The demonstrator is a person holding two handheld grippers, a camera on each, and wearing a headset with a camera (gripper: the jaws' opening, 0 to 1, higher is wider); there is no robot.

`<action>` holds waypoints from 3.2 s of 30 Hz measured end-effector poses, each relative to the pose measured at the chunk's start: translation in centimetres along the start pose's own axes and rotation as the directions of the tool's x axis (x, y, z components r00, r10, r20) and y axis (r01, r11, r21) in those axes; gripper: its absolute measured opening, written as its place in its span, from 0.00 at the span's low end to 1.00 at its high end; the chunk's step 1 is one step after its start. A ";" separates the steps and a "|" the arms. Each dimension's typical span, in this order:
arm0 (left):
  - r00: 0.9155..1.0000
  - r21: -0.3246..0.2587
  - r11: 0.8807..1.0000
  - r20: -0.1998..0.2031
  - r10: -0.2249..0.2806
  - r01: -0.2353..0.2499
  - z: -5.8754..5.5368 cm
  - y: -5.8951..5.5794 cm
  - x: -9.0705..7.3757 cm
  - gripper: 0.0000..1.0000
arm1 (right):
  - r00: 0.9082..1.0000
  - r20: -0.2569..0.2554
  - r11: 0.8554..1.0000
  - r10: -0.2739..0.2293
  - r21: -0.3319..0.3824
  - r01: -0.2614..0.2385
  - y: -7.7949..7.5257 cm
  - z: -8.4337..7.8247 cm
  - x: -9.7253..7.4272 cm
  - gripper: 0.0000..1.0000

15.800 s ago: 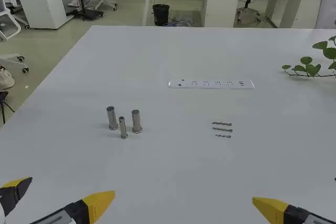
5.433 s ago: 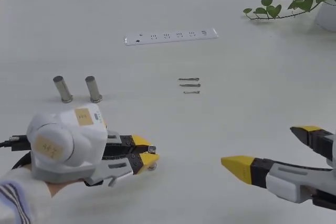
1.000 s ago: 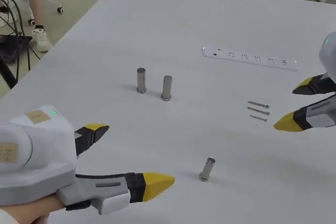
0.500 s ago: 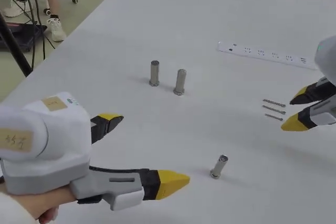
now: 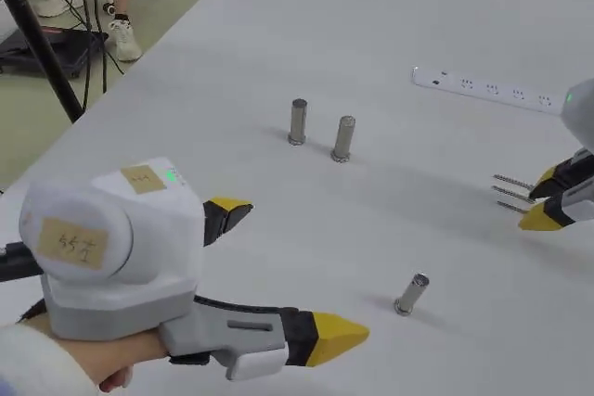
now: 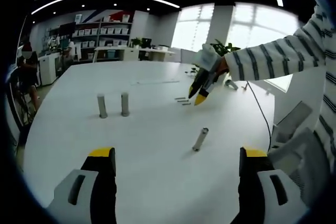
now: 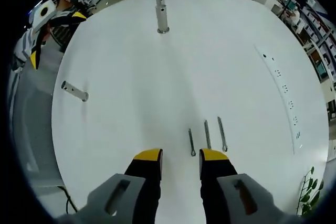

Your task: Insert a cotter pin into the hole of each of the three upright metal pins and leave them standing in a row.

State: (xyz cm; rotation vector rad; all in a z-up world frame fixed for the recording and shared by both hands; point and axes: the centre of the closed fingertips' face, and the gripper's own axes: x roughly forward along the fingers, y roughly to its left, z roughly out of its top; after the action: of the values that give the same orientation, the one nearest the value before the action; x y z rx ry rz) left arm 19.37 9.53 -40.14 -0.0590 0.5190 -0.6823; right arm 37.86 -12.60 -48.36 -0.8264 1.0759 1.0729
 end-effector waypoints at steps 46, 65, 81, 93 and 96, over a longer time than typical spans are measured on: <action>0.999 -0.043 0.998 0.004 0.038 -0.038 -0.2 1.3 -0.3 0.94 | 0.994 -0.066 0.988 -0.082 -0.135 0.072 -0.5 -0.2 1.1 0.00; 0.999 -0.025 0.999 0.034 0.033 -0.032 1.2 0.3 -0.6 0.92 | 0.990 0.116 0.995 -0.082 -0.050 0.088 1.8 2.0 -3.0 0.00; 0.998 -0.040 0.999 0.059 0.003 0.000 3.0 0.0 -0.4 0.87 | 0.959 0.256 0.974 -0.126 -0.150 0.168 5.4 3.3 -7.4 0.00; 0.999 -0.067 0.997 0.041 -0.032 0.035 4.0 -0.4 1.0 0.80 | 0.913 0.368 0.944 -0.174 -0.201 0.261 9.9 4.5 -9.3 0.00; 0.999 -0.080 0.996 0.026 -0.045 0.047 3.9 -0.6 1.3 0.77 | 0.895 0.405 0.938 -0.186 -0.199 0.285 11.2 4.8 -9.7 0.00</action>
State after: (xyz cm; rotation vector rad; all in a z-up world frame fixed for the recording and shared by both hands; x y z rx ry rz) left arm 21.75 7.80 -37.18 -0.1549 0.5227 -0.7043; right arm 27.38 -7.54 -37.94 -0.8809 0.4988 1.1173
